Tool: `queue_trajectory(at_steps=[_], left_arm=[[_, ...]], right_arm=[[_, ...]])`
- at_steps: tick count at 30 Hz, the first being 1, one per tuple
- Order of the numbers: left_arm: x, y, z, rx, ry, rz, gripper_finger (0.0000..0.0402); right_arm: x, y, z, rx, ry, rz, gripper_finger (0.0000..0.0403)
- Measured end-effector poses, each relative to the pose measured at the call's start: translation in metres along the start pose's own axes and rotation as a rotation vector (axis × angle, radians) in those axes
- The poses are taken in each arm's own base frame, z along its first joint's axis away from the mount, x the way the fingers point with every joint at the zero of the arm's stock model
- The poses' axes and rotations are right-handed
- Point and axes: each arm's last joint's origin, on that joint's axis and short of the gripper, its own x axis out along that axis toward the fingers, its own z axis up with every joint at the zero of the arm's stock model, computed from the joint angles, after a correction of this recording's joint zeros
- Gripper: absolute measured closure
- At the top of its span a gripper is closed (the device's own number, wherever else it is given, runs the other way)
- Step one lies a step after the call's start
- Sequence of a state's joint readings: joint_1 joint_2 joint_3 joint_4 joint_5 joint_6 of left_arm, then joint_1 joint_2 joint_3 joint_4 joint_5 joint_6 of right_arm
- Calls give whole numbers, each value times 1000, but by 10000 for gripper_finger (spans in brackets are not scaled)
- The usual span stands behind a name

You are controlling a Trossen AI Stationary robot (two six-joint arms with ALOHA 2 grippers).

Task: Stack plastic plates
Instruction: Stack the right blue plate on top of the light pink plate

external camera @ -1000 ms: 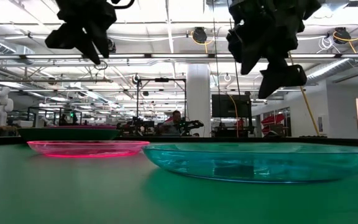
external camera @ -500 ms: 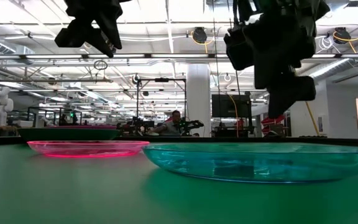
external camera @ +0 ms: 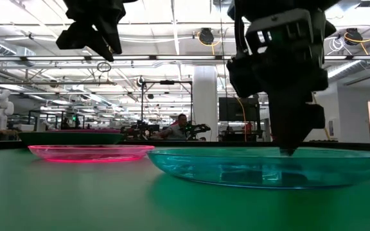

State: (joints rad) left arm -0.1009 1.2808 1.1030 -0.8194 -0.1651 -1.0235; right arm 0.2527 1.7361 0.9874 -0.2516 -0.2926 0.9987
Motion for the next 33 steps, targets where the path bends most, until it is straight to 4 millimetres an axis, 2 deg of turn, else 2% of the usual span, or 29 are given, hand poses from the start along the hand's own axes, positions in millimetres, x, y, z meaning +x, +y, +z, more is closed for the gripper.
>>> queue_trajectory(at_steps=[6,13,18,25,33], left_arm=[[0,0,1,-9,-36,17,282],[0,1,2,-25,-69,36,282],[0,1,2,-32,-80,41,282],[0,1,3,-107,-91,40,282],[0,1,3,-216,-97,35,274]], right_arm=[[9,-5,1,-27,18,-24,295],[10,-6,3,-58,36,-6,386],[7,-8,7,-63,49,12,395],[-24,-13,24,-66,-37,36,400],[-83,-34,41,-7,-199,-26,402]])
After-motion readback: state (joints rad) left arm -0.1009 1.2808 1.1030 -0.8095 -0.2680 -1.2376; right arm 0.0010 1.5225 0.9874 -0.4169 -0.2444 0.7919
